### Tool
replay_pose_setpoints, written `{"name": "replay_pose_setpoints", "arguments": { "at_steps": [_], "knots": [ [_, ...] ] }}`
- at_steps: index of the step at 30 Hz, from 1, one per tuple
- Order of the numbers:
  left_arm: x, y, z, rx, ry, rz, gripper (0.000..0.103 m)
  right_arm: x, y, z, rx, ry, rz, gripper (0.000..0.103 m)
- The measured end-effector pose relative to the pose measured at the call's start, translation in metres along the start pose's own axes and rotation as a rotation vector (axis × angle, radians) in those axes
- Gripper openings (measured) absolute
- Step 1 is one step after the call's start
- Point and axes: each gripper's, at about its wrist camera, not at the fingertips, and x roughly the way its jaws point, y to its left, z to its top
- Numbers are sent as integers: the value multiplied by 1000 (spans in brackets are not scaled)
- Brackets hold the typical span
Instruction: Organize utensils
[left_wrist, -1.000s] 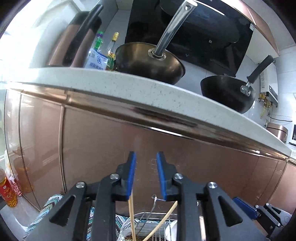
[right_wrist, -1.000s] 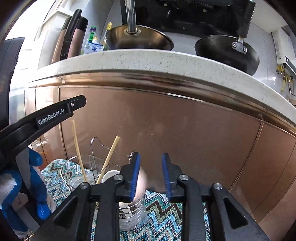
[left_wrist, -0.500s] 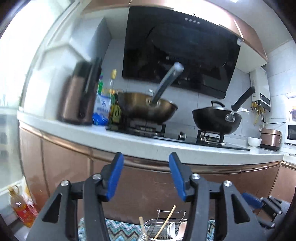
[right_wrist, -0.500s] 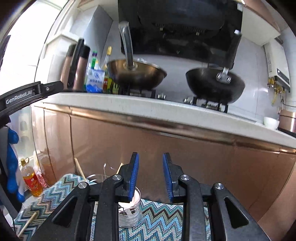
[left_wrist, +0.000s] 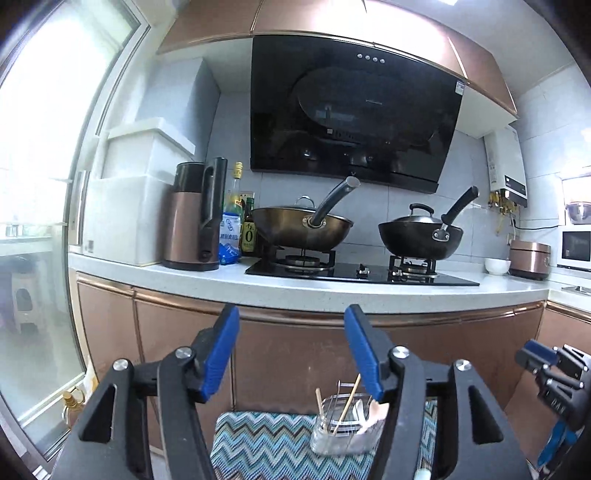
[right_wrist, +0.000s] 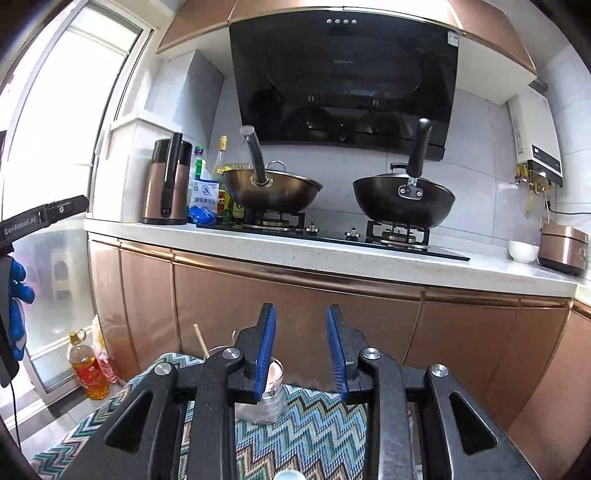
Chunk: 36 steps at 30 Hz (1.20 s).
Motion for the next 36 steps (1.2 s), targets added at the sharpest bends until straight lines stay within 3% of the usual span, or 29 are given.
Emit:
{"name": "replay_pose_setpoints", "arguments": {
  "at_steps": [8, 16, 26, 30, 36],
  "knots": [
    [-11, 23, -30, -37, 206, -48, 57, -25, -15, -26, 12, 76, 5, 28],
    [11, 13, -95, -64, 511, -165, 57, -24, -42, -63, 47, 187, 16, 28],
    [56, -29, -182, -53, 806, -232, 57, 19, -62, -130, 91, 420, 84, 28],
    [82, -41, -219, -57, 945, -237, 57, 47, -57, -161, 91, 530, 149, 28],
    [114, -50, -254, -92, 1067, -260, 55, 84, -55, -195, 114, 630, 215, 28]
  ]
}}
